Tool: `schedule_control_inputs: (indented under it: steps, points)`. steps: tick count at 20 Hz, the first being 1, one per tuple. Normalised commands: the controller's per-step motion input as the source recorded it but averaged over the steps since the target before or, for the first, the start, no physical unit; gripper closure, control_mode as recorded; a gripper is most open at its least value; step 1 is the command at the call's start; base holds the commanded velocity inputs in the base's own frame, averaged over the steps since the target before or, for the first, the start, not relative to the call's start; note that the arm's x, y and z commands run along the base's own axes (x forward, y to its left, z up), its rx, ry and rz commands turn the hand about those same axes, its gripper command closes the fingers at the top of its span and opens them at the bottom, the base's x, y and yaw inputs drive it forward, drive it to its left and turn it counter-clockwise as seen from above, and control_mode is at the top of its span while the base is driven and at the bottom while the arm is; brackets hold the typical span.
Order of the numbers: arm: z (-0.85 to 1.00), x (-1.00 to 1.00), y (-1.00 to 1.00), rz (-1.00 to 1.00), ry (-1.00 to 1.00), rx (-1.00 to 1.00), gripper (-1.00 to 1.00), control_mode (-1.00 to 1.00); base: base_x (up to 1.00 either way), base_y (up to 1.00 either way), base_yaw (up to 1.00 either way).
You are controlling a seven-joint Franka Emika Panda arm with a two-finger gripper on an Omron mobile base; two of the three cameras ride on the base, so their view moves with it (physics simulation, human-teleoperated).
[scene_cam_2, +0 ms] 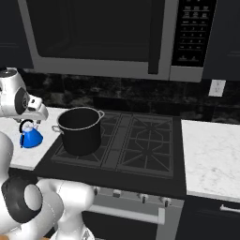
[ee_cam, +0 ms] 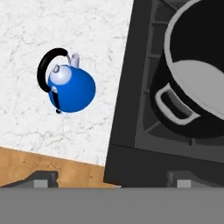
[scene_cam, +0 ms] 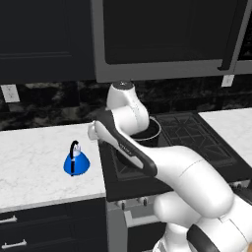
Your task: Pick the kettle from the counter and place it on a stove burner. Then turn the burner on.
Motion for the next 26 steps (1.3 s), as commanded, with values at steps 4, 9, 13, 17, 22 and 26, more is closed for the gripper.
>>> schedule_control_inputs:
  steps: [4,9,13,17,22,26]
  points:
    - [-0.13,0.17,0.8,0.0,0.09,0.19,-1.0,-1.0,0.0,0.0,0.0]
    - [0.05,0.11,0.34,0.0,0.13,0.01,-1.0,-1.0,0.0,0.0,0.0]
    - [0.0,0.08,0.45,0.0,0.04,-0.21,-1.0,-1.0,0.0,0.0,0.0]
    - [-0.01,0.41,0.65,-0.02,0.15,-0.32,-1.0,-1.0,0.0,0.0,0.0]
    - [-0.31,0.4,0.29,-0.01,0.04,-0.13,-1.0,-1.0,0.0,0.0,0.0]
    - [-0.49,0.35,0.0,0.0,0.0,0.0,-1.0,-1.0,0.0,0.0,0.0]
